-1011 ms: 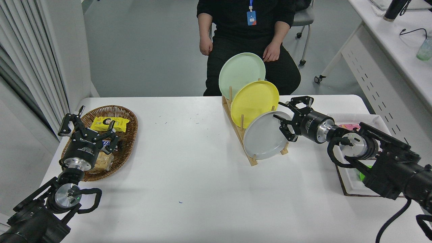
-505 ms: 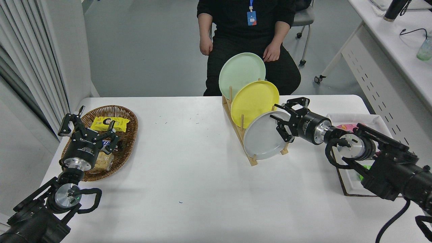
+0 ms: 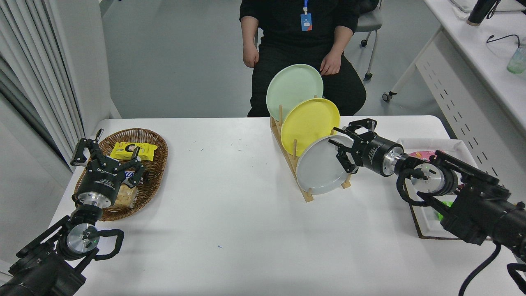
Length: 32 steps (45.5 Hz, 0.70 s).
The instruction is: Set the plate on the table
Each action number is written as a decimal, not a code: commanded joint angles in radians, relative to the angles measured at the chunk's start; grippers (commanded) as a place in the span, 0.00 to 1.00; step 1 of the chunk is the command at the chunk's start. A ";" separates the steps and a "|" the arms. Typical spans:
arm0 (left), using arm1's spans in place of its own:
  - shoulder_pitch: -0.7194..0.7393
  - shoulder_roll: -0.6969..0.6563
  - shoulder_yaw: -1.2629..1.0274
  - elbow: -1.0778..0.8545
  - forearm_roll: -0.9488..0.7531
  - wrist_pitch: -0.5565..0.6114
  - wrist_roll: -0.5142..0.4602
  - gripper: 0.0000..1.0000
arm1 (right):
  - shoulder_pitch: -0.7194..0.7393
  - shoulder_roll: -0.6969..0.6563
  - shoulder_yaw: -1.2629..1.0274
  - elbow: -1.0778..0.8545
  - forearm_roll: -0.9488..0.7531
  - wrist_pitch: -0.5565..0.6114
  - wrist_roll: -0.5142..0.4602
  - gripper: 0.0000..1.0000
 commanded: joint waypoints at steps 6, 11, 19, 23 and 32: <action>0.000 0.000 0.000 0.000 0.000 0.000 0.001 0.98 | -0.001 -0.001 0.000 0.001 0.000 0.001 0.000 0.28; 0.000 0.000 0.000 0.000 0.000 0.000 0.001 0.98 | -0.001 -0.001 0.000 0.001 0.000 0.001 0.000 0.27; 0.000 0.000 0.000 0.000 0.000 0.000 0.001 0.98 | -0.001 -0.001 0.000 0.001 0.000 0.001 0.000 0.24; 0.000 0.000 0.000 0.000 0.000 0.000 -0.001 0.98 | -0.001 -0.001 0.000 0.001 0.000 0.001 0.000 0.24; 0.000 0.000 0.000 0.000 0.000 0.000 0.001 0.98 | -0.001 -0.001 0.000 0.005 -0.002 0.002 0.000 0.20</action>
